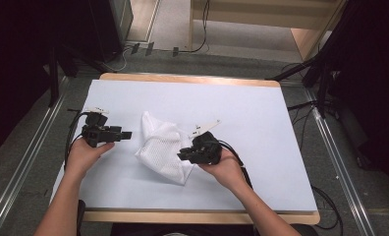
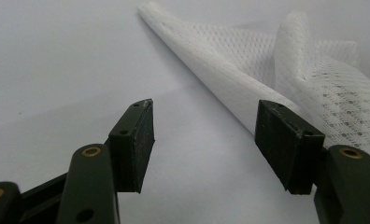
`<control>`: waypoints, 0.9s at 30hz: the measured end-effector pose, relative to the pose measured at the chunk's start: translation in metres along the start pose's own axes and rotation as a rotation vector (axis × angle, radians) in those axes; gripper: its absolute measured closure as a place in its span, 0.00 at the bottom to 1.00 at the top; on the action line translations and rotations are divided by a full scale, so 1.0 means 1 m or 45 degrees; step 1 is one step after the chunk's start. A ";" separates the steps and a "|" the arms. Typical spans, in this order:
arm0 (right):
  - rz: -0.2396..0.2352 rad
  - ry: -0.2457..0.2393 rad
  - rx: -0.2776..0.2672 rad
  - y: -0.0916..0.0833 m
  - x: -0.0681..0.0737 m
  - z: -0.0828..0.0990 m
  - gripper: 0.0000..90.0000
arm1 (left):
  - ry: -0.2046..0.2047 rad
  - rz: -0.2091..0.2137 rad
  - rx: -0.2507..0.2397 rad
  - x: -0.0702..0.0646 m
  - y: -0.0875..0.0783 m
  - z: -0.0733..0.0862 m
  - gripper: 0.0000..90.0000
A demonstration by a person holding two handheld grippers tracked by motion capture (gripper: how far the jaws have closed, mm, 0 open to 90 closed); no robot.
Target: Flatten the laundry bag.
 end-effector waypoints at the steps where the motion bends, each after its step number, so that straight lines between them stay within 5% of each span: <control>1: 0.014 0.028 0.006 0.004 -0.010 0.000 0.99 | 0.003 -0.003 0.000 0.000 0.000 0.000 0.43; 5: 0.051 0.087 0.053 0.021 -0.030 0.001 1.00 | 0.003 -0.006 0.001 0.000 -0.002 0.002 0.43; 11: 0.062 0.110 0.117 0.044 -0.038 0.005 1.00 | -0.010 -0.011 -0.005 0.002 -0.005 0.006 0.43; 20: -0.045 0.009 0.113 0.058 0.000 -0.007 1.00 | -0.032 -0.022 -0.012 0.006 -0.011 0.012 0.43; 27: -0.083 -0.042 0.120 0.066 0.014 -0.011 0.98 | -0.015 0.001 -0.016 -0.004 -0.010 0.011 0.43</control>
Point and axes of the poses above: each handheld gripper's, and its own axes: y roughly forward along the jaws, z roughly out of its underside, x roughly to its left, the point moved 7 cm from there along y, roughly forward along the jaws, and after that the axes turned 5 degrees about x, right-handed, at the moved point
